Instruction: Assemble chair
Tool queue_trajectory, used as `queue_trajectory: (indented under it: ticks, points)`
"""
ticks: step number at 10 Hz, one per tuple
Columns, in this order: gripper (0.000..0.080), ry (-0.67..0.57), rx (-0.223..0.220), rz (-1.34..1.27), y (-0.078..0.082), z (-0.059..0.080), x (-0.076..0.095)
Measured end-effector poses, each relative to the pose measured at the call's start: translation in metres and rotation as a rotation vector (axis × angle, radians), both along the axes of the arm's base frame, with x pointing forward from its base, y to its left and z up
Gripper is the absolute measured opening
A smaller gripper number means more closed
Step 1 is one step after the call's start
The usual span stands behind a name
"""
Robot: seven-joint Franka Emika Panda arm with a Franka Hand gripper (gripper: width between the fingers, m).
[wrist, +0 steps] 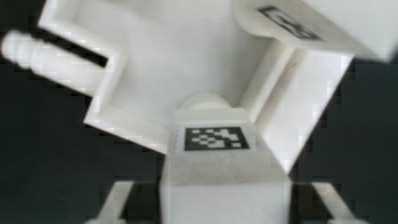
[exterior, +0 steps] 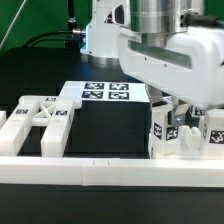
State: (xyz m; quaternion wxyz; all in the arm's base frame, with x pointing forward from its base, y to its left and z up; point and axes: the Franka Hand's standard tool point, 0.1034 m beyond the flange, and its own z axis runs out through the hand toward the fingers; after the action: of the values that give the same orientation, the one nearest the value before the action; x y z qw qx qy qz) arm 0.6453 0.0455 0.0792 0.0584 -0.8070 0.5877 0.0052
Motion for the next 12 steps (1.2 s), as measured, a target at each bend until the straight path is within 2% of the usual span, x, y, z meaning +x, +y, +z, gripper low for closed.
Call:
queue_trajectory:
  ticks: [2, 3, 4, 5, 6, 7, 12]
  points:
    - [0.0287, 0.000, 0.001, -0.014, 0.0015, -0.0003, 0.0001]
    - [0.0474, -0.004, -0.002, 0.020, 0.0012, -0.0004, 0.0001]
    - [0.0588, -0.015, -0.006, 0.061, 0.0018, 0.0006, 0.0017]
    - [0.0588, -0.022, -0.011, 0.121, 0.0027, 0.0008, 0.0018]
    - [0.0637, -0.035, -0.031, 0.282, 0.0021, 0.0017, 0.0019]
    - [0.0646, -0.046, -0.038, 0.386, 0.0023, 0.0028, 0.0024]
    - [0.0648, -0.073, -0.070, 0.744, -0.0017, 0.0019, 0.0021]
